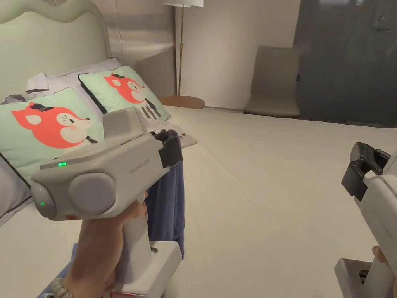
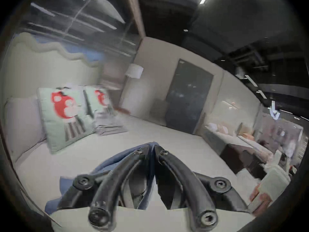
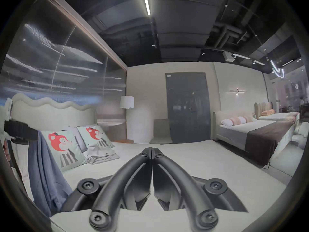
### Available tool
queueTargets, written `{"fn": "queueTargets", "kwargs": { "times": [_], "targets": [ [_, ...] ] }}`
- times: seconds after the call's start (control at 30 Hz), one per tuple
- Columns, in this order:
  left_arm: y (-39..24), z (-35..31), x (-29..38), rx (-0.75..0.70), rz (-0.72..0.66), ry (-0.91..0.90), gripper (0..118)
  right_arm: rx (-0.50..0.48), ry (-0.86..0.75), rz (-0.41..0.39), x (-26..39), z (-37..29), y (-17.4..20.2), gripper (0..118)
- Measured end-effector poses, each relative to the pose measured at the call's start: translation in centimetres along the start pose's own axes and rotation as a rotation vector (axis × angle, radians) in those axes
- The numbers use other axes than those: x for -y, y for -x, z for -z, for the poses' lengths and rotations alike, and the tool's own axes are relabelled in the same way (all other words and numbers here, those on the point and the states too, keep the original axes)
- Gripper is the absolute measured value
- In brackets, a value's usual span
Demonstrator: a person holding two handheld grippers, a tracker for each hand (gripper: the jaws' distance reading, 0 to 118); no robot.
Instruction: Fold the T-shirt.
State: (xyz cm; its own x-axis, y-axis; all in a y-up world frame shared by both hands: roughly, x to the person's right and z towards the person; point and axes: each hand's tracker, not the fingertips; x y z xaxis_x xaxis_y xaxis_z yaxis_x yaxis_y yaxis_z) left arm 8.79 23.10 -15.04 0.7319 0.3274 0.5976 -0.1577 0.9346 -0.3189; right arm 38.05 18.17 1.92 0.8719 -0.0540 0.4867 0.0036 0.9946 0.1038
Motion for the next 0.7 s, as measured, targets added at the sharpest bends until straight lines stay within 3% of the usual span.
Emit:
{"fn": "queueTargets", "kwargs": {
  "times": [0.2, 0.37, 0.53, 0.7],
  "targets": [
    [-8.8, 3.1, 2.8, 0.254, 0.022, 0.078, 2, 0.133, -0.034, -0.012, -1.2, -3.8, -6.0, 1],
    [-14.4, 6.5, 9.0, 0.371, 0.046, 0.241, 2, 0.235, -0.03, -0.027, -1.3, -6.6, -10.4, 1],
    [-17.2, 10.1, 18.1, 0.41, 0.063, 0.502, 2, 0.308, -0.01, -0.018, -0.5, -8.4, -13.4, 1],
    [-17.5, 11.9, 27.6, 0.341, 0.11, 0.759, 2, 0.331, 0.026, -0.013, 0.7, -9.0, -14.5, 1]
  ]
}}
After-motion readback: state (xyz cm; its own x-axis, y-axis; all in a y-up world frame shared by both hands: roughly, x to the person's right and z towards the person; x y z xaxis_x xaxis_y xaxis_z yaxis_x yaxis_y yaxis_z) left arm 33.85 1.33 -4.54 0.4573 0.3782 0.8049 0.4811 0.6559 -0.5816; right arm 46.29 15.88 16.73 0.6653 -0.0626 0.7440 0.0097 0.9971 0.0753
